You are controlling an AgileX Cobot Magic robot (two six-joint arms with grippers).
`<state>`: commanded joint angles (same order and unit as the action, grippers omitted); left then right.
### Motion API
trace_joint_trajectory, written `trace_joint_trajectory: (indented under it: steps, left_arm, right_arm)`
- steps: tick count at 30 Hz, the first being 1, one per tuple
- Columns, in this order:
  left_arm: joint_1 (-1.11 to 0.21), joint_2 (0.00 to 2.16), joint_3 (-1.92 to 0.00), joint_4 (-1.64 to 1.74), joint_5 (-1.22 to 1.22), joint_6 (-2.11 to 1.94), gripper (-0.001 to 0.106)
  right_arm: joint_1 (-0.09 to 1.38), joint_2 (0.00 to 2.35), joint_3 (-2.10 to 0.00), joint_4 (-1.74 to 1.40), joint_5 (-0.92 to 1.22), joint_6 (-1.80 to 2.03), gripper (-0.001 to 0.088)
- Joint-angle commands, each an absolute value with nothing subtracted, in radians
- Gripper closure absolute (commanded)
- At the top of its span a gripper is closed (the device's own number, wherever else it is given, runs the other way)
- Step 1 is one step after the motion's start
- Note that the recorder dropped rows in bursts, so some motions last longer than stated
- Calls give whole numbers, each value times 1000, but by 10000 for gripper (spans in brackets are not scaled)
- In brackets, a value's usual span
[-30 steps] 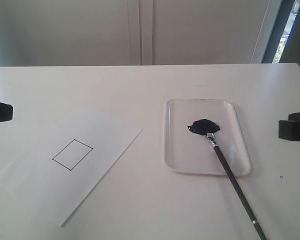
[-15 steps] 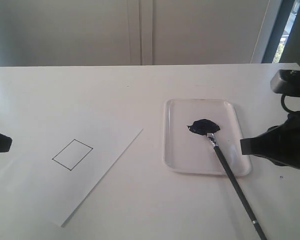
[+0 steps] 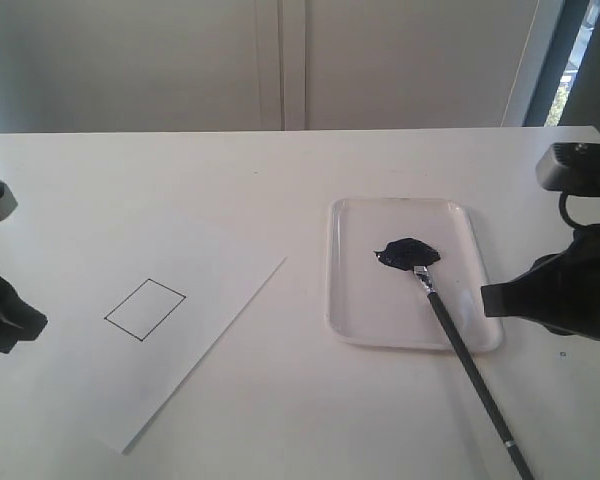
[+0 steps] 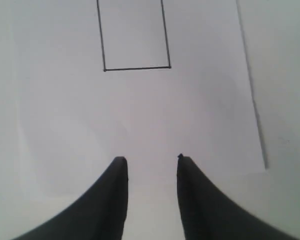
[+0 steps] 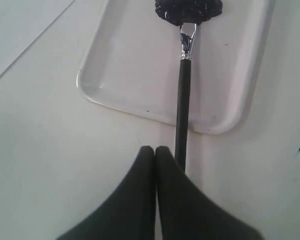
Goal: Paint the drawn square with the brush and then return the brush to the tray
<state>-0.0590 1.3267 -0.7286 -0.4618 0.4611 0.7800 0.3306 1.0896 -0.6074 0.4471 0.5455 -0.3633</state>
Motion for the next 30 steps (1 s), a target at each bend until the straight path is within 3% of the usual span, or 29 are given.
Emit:
trace_joint_trajectory:
  steps: [5,8,16,30]
  left_arm:
    - [-59,1419,-729,-431,399,780,669]
    - [-59,1488,-729,-433,362,782,669]
    - [-59,1566,-729,-475,278,782,669]
    - [-59,1566,-729,-493,284,782,669]
  right_arm:
    - [331,1090,-605,443,551,-363,866]
    - [331,1090,-605,441,551,-363,802]
    - [331,1107,-605,446,560,-331,321]
    - [331,1407,-604,444,617,-301,383]
